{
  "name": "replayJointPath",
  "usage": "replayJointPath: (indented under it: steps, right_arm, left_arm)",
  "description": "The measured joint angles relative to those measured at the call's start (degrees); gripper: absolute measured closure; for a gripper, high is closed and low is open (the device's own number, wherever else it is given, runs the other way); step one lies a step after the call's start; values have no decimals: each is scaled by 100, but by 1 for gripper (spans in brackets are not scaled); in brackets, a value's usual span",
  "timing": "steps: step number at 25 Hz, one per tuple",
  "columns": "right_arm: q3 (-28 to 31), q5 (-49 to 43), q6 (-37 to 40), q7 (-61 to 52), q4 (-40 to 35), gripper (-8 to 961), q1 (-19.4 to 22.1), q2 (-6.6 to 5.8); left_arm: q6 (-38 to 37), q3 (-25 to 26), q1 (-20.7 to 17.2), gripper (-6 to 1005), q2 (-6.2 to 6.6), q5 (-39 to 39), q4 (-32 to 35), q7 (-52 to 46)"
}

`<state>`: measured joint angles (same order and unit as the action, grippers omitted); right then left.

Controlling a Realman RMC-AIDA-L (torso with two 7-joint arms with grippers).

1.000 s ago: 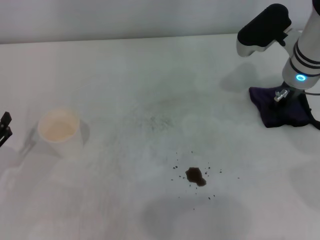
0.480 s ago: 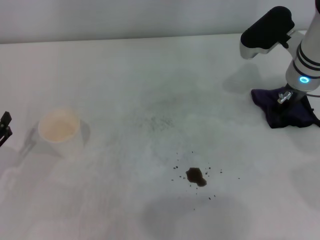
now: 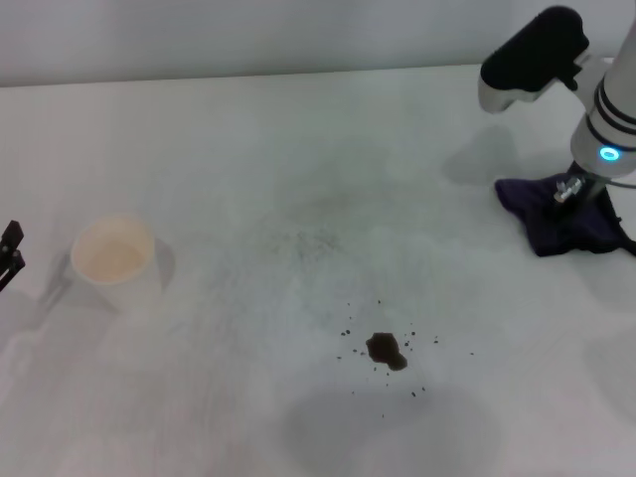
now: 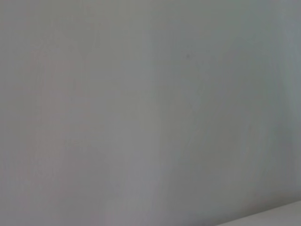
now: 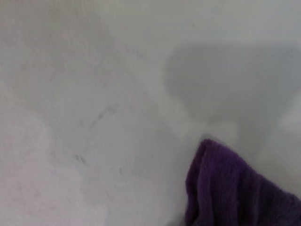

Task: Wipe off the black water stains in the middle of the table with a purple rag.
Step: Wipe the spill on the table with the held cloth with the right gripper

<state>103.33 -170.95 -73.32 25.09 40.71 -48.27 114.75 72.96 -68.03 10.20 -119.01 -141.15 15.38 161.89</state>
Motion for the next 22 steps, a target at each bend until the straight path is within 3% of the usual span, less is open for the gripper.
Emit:
replayJointPath:
  steps: [8, 22]
  right_arm:
    - [-190, 30, -402, 14, 761, 870, 210, 87]
    - [-1469, 1410, -535, -39, 1305, 863, 474, 110]
  left_arm:
    - [-1, 0, 10, 115, 0, 0, -9, 0]
    - [65, 0, -19, 116, -13, 0, -9, 0]
